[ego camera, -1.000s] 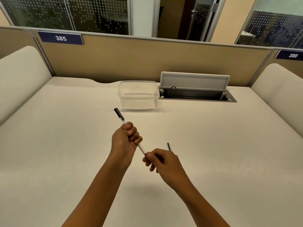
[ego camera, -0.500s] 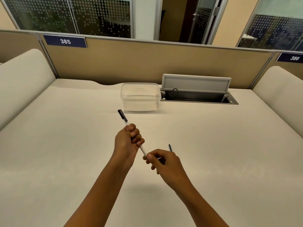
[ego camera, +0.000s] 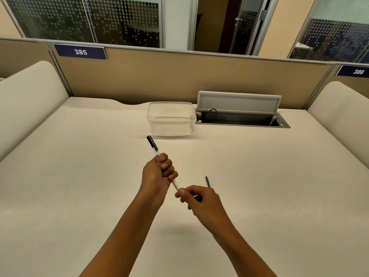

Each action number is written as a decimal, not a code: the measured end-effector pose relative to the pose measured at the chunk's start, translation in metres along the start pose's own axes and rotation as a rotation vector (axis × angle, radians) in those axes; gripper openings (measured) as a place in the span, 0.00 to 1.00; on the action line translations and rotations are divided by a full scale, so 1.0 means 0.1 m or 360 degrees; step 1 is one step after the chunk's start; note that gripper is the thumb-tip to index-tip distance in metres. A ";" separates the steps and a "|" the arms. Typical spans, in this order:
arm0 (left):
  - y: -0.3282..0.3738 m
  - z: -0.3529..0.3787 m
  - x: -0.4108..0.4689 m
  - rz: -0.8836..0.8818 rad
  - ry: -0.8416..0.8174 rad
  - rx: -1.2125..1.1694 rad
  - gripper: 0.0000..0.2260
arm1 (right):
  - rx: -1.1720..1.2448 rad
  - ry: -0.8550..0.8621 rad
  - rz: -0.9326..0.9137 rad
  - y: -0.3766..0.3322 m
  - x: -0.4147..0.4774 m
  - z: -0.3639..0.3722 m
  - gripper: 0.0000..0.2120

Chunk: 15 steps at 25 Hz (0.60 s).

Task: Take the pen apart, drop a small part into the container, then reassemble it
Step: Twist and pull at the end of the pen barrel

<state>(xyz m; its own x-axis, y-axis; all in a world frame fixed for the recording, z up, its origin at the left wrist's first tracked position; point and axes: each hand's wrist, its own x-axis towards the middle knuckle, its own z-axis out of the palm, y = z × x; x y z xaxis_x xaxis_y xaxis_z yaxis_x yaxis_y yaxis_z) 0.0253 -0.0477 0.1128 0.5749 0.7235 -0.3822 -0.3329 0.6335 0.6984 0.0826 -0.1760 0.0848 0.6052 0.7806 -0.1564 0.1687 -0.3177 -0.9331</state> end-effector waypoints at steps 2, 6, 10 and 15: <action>0.01 0.00 0.00 -0.0015 0.0006 -0.0010 0.18 | -0.0036 -0.0023 -0.0019 0.00 0.00 -0.01 0.08; -0.01 -0.02 -0.01 -0.0065 -0.0006 -0.0033 0.18 | -0.0083 0.0070 -0.0019 0.01 0.01 -0.02 0.09; -0.01 -0.03 -0.02 -0.0063 -0.0005 -0.0033 0.18 | 0.0022 0.0007 0.0000 0.01 0.01 -0.02 0.11; 0.00 -0.03 -0.01 -0.0087 0.0030 -0.0065 0.18 | 0.0053 -0.0137 0.0019 -0.01 -0.01 0.00 0.11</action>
<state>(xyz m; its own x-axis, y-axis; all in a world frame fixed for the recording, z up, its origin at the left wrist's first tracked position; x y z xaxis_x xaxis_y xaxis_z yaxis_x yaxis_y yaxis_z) 0.0223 -0.0472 0.1110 0.5793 0.6921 -0.4306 -0.3315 0.6827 0.6512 0.0824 -0.1765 0.0858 0.5379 0.8205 -0.1935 0.1348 -0.3104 -0.9410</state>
